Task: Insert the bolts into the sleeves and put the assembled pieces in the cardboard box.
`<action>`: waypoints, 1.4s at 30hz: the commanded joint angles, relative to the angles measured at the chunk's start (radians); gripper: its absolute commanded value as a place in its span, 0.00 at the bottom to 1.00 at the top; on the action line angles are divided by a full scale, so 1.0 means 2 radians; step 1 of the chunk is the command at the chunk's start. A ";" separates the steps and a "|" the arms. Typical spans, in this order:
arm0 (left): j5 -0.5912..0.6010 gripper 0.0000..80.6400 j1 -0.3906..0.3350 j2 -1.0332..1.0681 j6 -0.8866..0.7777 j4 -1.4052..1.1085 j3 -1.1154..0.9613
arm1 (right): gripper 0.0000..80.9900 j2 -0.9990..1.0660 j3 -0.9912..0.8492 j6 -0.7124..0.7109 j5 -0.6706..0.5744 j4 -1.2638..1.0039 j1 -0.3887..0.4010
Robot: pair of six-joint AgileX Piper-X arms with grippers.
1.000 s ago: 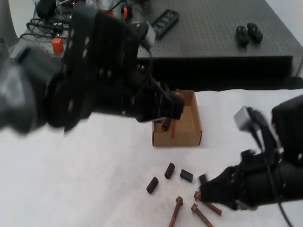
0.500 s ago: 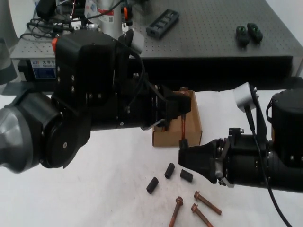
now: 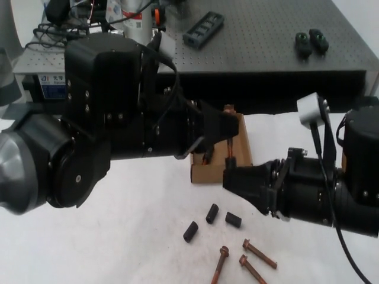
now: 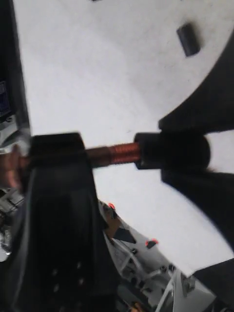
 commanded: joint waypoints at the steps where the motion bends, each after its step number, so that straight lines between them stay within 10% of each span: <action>1: 0.018 0.16 0.003 -0.006 -0.027 0.004 -0.001 | 0.03 0.000 -0.005 -0.007 0.014 -0.032 -0.001; 8: -0.005 0.64 0.015 -0.006 -0.031 0.004 -0.001 | 0.03 0.000 -0.005 -0.034 0.077 -0.051 -0.014; 16: -0.087 0.58 0.021 0.006 0.048 0.055 -0.001 | 0.03 0.155 -0.132 -0.132 0.130 0.059 -0.089; 31: -0.207 0.50 -0.007 0.193 0.307 0.375 -0.150 | 0.01 0.547 -0.563 -0.219 0.205 0.411 -0.088; 37: -0.245 0.50 -0.022 0.246 0.349 0.439 -0.202 | 0.46 0.548 -0.585 -0.219 0.204 0.427 -0.088; 42: -0.275 0.50 -0.024 0.268 0.356 0.457 -0.213 | 0.43 0.516 -0.585 -0.219 0.204 0.426 -0.090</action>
